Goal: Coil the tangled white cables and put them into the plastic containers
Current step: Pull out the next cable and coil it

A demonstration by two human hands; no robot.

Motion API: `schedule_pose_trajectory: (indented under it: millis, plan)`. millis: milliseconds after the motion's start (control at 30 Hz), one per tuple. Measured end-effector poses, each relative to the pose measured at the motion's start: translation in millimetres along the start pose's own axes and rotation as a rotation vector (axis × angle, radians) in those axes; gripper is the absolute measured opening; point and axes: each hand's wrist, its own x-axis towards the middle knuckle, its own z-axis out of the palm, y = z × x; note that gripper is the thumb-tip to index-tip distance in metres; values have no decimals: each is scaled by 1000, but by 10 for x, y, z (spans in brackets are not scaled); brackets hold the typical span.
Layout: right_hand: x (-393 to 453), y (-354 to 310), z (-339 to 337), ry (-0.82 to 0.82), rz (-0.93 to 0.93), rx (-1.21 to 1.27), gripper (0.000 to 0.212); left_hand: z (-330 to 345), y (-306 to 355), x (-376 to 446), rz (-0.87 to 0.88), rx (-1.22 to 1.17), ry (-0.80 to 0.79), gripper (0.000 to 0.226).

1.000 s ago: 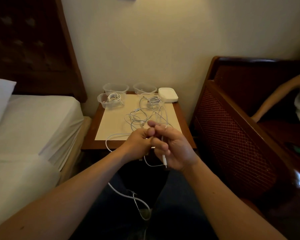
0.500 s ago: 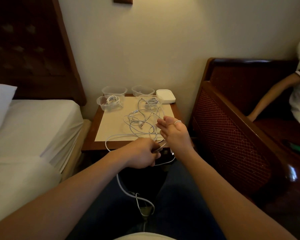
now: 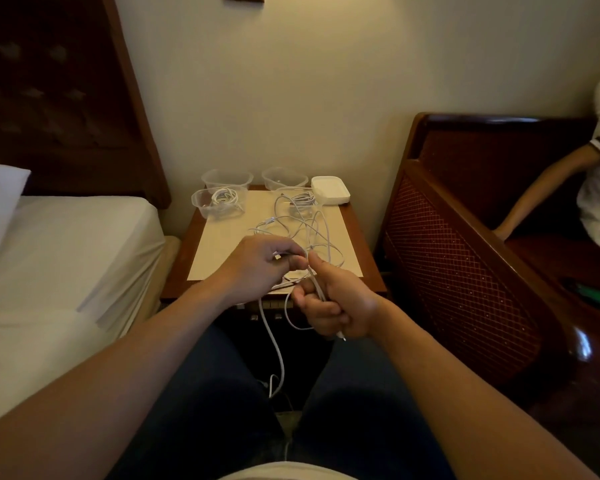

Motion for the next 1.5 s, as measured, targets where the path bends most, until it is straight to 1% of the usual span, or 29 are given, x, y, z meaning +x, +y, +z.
schedule_pose_trajectory:
  millis: [33, 100, 133, 200, 233, 300, 367, 400, 433, 533, 600, 700, 800, 867, 1000, 1067, 1133, 1167, 1200, 1233, 1333, 1367, 1400, 1433, 1467, 1500]
  plan:
    - [-2, -15, 11, -95, -28, 91, 68, 36, 3, -29, -54, -172, -3, 9]
    - [-4, -58, 30, -194, -77, 185, 58, 113, 32, -81, -146, -416, -18, 13]
    - [-4, -71, 30, -210, -91, 206, 56, 145, 39, -96, -191, -485, -22, 16]
    - [-17, -65, 18, -211, -112, 240, 58, 188, 50, -123, -264, -618, -30, 20]
    - [-29, -62, 18, -205, -120, 255, 60, 200, 50, -125, -276, -646, -29, 22]
    - [-32, -58, 42, -159, -129, 251, 58, 224, 47, -121, -268, -603, 1, 25]
    - [-19, -57, 112, -98, -138, 261, 54, 245, 49, -112, -267, -555, 58, 23]
    - [-4, -48, 144, -99, -149, 305, 54, 254, 38, -100, -278, -570, 84, 21]
    - [15, -32, 170, -128, -166, 375, 54, 261, 25, -91, -292, -620, 102, 19]
    - [68, -4, 244, -243, -245, 605, 54, 290, 17, -81, -350, -891, 97, 17]
    - [92, -10, 304, -196, -310, 665, 54, 308, 51, -93, -396, -1016, 75, 18]
    - [73, -71, 376, 10, -373, 674, 50, 372, 28, -112, -454, -1083, 60, 17]
    - [28, -190, 381, 218, -463, 658, 49, 454, -54, -157, -518, -983, 49, 15]
    - [25, -253, 347, 328, -533, 593, 52, 501, -68, -199, -526, -840, -2, 17]
    - [28, -315, 215, 431, -632, 481, 51, 537, -17, -299, -443, -484, -248, 20]
    - [26, -293, 116, 535, -625, 280, 47, 495, -10, -299, -401, -360, -270, 20]
    - [24, -223, 30, 622, -594, 24, 40, 406, -7, -255, -330, -227, -241, 17]
    - [31, -185, -3, 651, -581, -60, 37, 354, -6, -224, -290, -149, -240, 17]
    - [41, -165, -19, 674, -576, -82, 35, 312, -4, -195, -257, -84, -254, 17]
    - [47, -164, -26, 691, -575, -32, 34, 289, -5, -179, -237, -43, -276, 17]
    - [54, -215, -30, 696, -551, 316, 37, 306, -3, -198, -190, 25, -313, 17]
    - [69, -226, -29, 687, -539, 398, 37, 324, -18, -210, -166, 64, -315, 17]
    - [88, -226, -30, 676, -532, 429, 36, 337, -23, -214, -141, 95, -315, 16]
    - [105, -209, -29, 671, -522, 391, 35, 335, -20, -215, -116, 110, -308, 16]
    - [121, -180, -29, 677, -509, 298, 33, 321, -15, -204, -92, 118, -296, 16]
    - [125, -139, -34, 699, -490, 120, 30, 299, -2, -187, -64, 123, -280, 17]
